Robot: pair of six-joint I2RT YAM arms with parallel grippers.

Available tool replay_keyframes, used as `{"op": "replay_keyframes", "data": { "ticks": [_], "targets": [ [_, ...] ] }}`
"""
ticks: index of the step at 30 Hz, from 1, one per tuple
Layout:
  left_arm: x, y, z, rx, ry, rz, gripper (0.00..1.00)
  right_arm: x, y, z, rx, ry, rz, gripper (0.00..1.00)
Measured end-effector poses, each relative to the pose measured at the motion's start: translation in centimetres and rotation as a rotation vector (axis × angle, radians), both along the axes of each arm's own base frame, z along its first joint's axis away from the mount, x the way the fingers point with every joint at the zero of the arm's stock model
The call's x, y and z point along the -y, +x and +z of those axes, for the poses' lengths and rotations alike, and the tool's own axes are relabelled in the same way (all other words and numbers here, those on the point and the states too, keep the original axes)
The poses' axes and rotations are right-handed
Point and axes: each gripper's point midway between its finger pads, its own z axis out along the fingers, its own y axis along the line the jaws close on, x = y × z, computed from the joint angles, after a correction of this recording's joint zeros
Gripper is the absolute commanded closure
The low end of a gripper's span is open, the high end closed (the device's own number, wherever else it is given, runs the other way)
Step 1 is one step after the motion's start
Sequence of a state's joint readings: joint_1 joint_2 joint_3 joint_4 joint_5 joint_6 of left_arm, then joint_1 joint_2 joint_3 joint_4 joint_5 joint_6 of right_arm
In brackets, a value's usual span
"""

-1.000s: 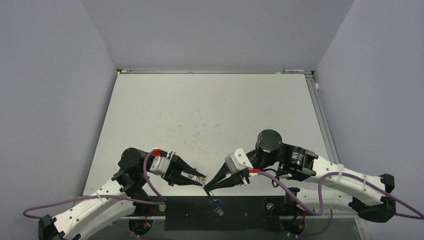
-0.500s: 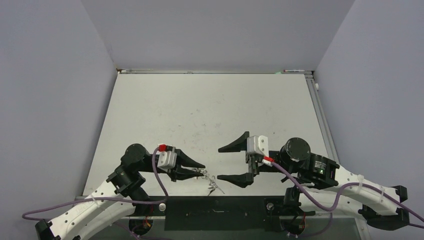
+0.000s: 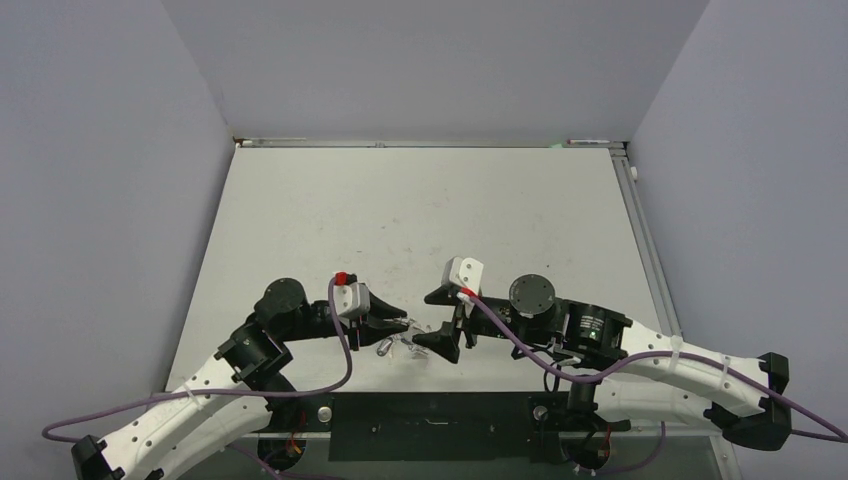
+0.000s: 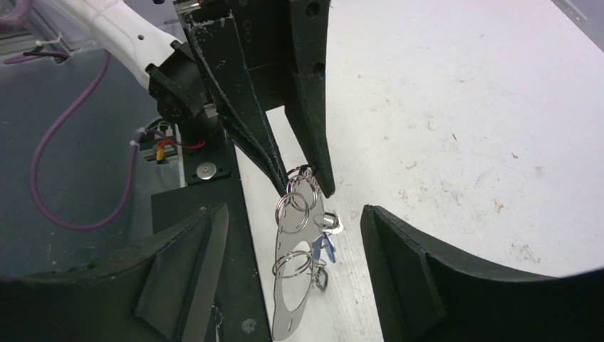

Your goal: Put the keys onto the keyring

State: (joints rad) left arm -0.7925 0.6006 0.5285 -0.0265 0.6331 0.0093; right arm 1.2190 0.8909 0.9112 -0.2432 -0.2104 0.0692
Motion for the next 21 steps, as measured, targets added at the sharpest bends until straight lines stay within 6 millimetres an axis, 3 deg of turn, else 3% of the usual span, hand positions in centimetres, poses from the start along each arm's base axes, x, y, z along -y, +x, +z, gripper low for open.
{"op": "replay_keyframes", "data": {
  "ticks": [5, 10, 12, 14, 15, 20, 21],
  "targets": [
    [-0.3, 0.8, -0.1, -0.001, 0.005, 0.041, 1.0, -0.8, 0.6, -1.7, -0.014, -0.04, -0.017, 0.38],
    [-0.4, 0.9, 0.0, 0.001, 0.002, 0.051, 1.0, -1.5, 1.3, -4.4, -0.025, -0.113, -0.04, 0.52],
    [-0.5, 1.0, 0.1, 0.004, 0.0, 0.054, 1.0, -1.6, 1.7, -4.9, -0.023, -0.129, -0.05, 0.65],
    [-0.5, 1.0, 0.2, 0.007, -0.003, 0.056, 1.0, -1.8, 1.9, -5.3, -0.012, -0.143, -0.056, 0.87],
    [-0.5, 1.0, 0.2, 0.008, -0.004, 0.057, 1.0, -1.9, 2.0, -5.4, -0.011, -0.147, -0.056, 0.94],
    [-0.7, 1.1, 0.2, 0.009, -0.004, 0.065, 0.97, -2.0, 2.2, -5.4, 0.014, -0.149, -0.051, 0.95],
    [-0.7, 1.1, 0.3, 0.014, -0.005, 0.066, 0.83, -2.1, 2.3, -5.3, 0.023, -0.147, -0.049, 0.95]
  ]
}}
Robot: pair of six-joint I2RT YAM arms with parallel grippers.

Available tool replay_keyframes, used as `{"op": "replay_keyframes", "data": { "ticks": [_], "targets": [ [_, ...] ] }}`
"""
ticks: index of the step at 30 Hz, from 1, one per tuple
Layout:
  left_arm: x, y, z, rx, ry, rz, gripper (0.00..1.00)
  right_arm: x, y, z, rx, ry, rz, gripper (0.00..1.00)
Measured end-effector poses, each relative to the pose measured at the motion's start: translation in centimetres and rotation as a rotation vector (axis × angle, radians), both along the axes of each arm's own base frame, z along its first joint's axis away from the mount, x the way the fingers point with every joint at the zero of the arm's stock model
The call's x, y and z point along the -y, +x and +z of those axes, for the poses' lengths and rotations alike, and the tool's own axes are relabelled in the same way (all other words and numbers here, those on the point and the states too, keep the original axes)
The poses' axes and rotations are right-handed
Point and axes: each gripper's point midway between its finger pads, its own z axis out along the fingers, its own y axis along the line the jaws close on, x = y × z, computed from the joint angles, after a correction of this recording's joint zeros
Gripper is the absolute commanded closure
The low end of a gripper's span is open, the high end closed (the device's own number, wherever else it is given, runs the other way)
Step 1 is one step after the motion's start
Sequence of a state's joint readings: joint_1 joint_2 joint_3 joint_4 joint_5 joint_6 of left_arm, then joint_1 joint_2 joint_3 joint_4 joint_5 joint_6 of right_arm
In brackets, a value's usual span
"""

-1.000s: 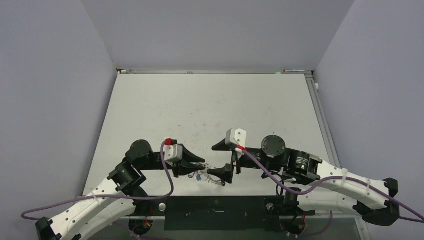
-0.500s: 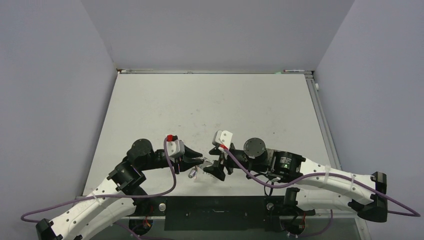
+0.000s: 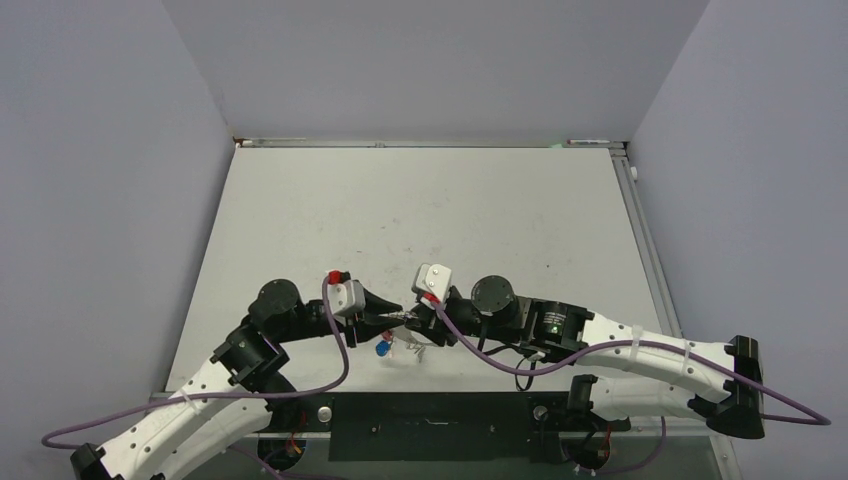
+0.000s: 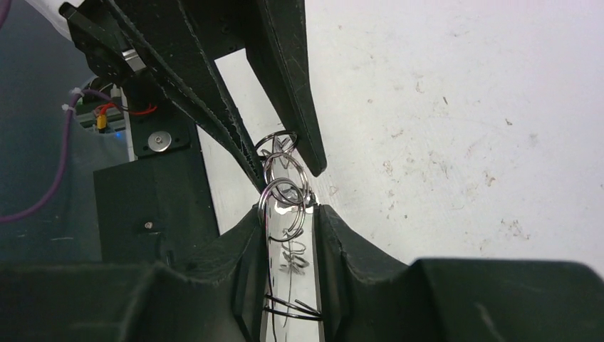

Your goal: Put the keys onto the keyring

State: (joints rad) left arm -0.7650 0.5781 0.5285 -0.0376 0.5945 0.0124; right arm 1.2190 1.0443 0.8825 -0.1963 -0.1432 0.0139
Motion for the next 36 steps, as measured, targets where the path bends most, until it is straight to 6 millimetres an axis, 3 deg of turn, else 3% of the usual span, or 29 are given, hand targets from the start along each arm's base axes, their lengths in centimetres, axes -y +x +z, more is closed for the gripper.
{"op": "replay_keyframes", "data": {
  "ticks": [3, 6, 13, 20, 27, 36],
  "targets": [
    [-0.2, -0.1, 0.4, 0.031, -0.008, -0.001, 0.56, 0.0, 0.0, 0.2, 0.026, 0.0, 0.013, 0.95],
    [-0.7, -0.6, 1.5, 0.09, -0.036, -0.005, 0.42, 0.2, -0.2, 0.3, 0.053, -0.009, 0.039, 0.95],
    [-1.7, -1.5, 3.7, 0.217, -0.089, -0.012, 0.44, 1.5, -0.8, -1.1, 0.076, -0.091, 0.092, 0.95],
    [-1.2, -2.1, 3.1, 0.218, -0.072, -0.069, 0.47, 2.0, -1.8, -1.4, 0.078, -0.117, 0.141, 0.95],
    [-0.5, -3.8, 2.1, 0.165, -0.074, -0.177, 0.44, 2.4, -3.7, 0.5, 0.081, -0.047, 0.231, 0.95],
    [0.4, -6.2, 2.2, 0.002, -0.109, -0.328, 0.49, 2.9, -6.6, 5.0, 0.11, 0.085, 0.378, 0.95]
  ]
}}
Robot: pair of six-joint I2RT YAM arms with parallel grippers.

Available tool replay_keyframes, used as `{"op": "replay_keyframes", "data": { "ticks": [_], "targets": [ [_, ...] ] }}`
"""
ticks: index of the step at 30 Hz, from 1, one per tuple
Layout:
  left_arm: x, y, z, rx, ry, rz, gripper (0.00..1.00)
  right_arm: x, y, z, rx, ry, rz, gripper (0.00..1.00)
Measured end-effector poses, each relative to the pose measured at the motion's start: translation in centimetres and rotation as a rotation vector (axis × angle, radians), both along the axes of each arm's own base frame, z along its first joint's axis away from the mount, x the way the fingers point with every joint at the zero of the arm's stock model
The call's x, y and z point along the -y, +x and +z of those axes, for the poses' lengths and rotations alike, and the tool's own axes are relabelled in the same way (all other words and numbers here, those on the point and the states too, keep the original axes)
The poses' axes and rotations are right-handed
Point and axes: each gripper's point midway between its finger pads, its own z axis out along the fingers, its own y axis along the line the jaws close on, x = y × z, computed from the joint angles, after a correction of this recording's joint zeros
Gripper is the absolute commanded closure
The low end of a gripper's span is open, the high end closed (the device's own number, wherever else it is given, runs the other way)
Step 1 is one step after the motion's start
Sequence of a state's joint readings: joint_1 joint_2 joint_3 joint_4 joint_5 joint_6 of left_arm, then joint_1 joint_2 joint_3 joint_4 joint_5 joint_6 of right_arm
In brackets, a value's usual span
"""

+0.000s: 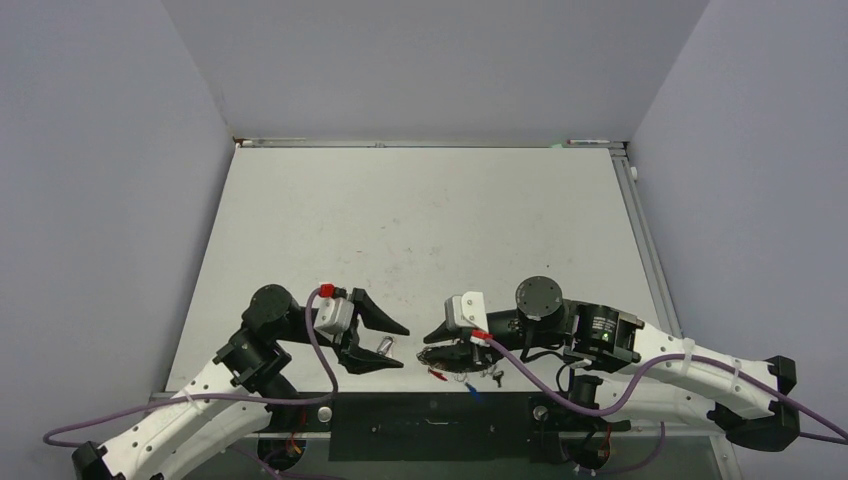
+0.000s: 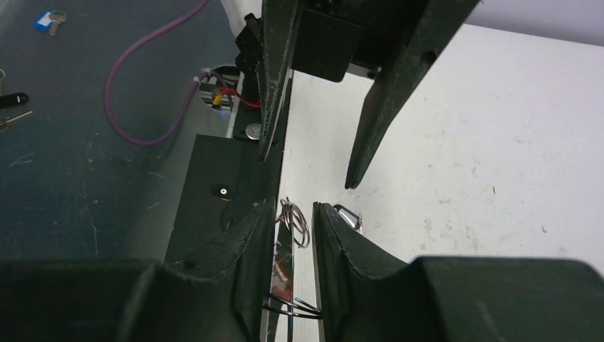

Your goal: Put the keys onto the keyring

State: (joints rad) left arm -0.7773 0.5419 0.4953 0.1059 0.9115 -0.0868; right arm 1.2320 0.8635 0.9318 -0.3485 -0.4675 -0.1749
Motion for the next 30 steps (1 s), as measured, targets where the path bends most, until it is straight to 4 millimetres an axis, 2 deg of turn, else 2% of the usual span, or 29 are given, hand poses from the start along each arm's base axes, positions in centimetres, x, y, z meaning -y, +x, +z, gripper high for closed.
{"op": "replay_keyframes", "data": {
  "ticks": [7, 9, 17, 19, 24, 28, 30],
  "targets": [
    [0.6, -1.6, 0.9, -0.127, -0.038, -0.125, 0.49, 0.0, -1.5, 1.6, 0.006, 0.029, 0.093, 0.95],
    [0.6, -1.9, 1.1, -0.147, -0.052, -0.146, 0.45, 0.0, -1.8, 2.0, 0.008, 0.035, 0.112, 0.95],
    [1.2, -2.1, 2.0, -0.206, -0.075, -0.181, 0.39, -0.7, -2.2, 1.8, 0.007, 0.019, 0.159, 0.95],
    [1.3, -2.1, 2.0, -0.221, -0.075, -0.186, 0.41, -0.9, -2.2, 1.5, 0.004, 0.01, 0.165, 0.95],
    [1.5, -2.4, 2.1, -0.243, -0.072, -0.205, 0.52, -1.2, -2.3, 1.1, -0.002, -0.003, 0.177, 0.95],
    [1.6, -2.5, 2.0, -0.25, -0.069, -0.212, 0.52, -1.3, -2.3, 1.4, 0.003, 0.002, 0.182, 0.95],
    [1.7, -2.5, 1.9, -0.252, -0.066, -0.215, 0.56, -1.3, -2.3, 1.6, 0.006, 0.009, 0.185, 0.95]
  ]
}}
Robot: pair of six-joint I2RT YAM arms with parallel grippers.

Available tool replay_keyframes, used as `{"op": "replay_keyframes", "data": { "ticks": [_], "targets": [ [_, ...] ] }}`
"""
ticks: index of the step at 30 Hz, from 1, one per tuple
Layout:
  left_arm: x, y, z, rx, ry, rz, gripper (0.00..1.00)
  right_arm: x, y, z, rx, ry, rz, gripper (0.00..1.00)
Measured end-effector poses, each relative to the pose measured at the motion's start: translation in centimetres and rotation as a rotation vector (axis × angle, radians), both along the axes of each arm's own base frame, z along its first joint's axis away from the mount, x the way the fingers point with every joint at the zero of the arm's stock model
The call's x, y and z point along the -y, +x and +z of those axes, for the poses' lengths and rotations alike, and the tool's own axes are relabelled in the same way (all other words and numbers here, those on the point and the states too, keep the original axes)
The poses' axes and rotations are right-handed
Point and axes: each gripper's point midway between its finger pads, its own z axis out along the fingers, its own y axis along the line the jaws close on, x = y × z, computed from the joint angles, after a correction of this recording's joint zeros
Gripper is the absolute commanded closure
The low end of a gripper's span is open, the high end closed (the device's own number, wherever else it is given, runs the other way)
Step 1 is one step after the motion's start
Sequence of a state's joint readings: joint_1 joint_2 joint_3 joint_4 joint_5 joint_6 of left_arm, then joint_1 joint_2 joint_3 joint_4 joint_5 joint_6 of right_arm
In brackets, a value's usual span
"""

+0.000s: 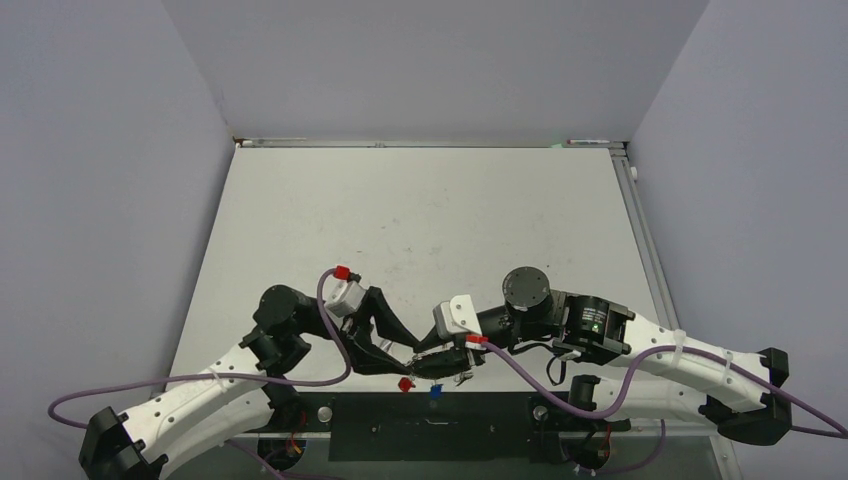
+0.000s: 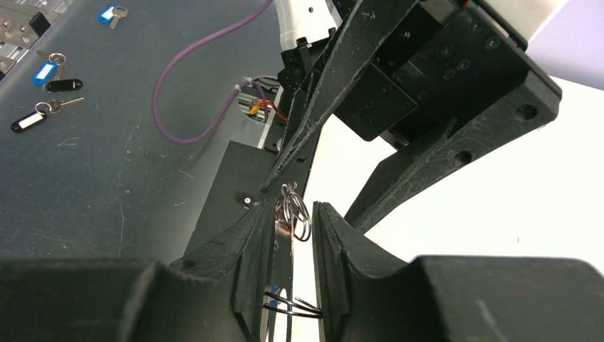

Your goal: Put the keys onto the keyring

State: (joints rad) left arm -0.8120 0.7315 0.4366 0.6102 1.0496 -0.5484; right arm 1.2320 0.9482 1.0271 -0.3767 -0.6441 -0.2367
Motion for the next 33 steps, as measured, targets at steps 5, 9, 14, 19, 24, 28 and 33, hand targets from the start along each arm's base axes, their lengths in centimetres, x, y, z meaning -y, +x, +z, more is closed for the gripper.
{"op": "replay_keyframes", "data": {
  "ticks": [5, 9, 14, 19, 24, 28, 33],
  "targets": [
    [0.2, 0.0, -0.3, -0.008, 0.01, -0.008, 0.66, 0.0, -0.1, 0.2, 0.006, 0.007, 0.006, 0.95],
    [0.2, -0.1, -0.5, -0.013, 0.017, -0.014, 0.68, -0.1, -0.1, 0.2, 0.009, 0.005, 0.01, 0.95],
    [0.3, -0.1, -0.6, -0.016, 0.02, -0.017, 0.73, -0.2, 0.0, -0.1, 0.008, -0.003, 0.011, 0.95],
    [0.3, -0.2, -0.6, -0.024, 0.025, -0.02, 1.0, -0.2, 0.0, -0.1, 0.009, -0.003, 0.011, 0.95],
    [0.3, 0.0, -1.2, -0.034, 0.049, -0.011, 1.0, -0.2, 0.2, -0.2, 0.01, -0.008, -0.002, 0.95],
    [0.4, 0.8, -1.7, -0.008, 0.072, 0.048, 1.0, -0.1, 0.7, -0.5, 0.015, -0.022, -0.029, 0.95],
    [0.1, 2.5, -1.7, 0.038, 0.076, 0.16, 1.0, -0.3, 2.1, -0.5, 0.039, -0.02, -0.102, 0.87]
  ]
}}
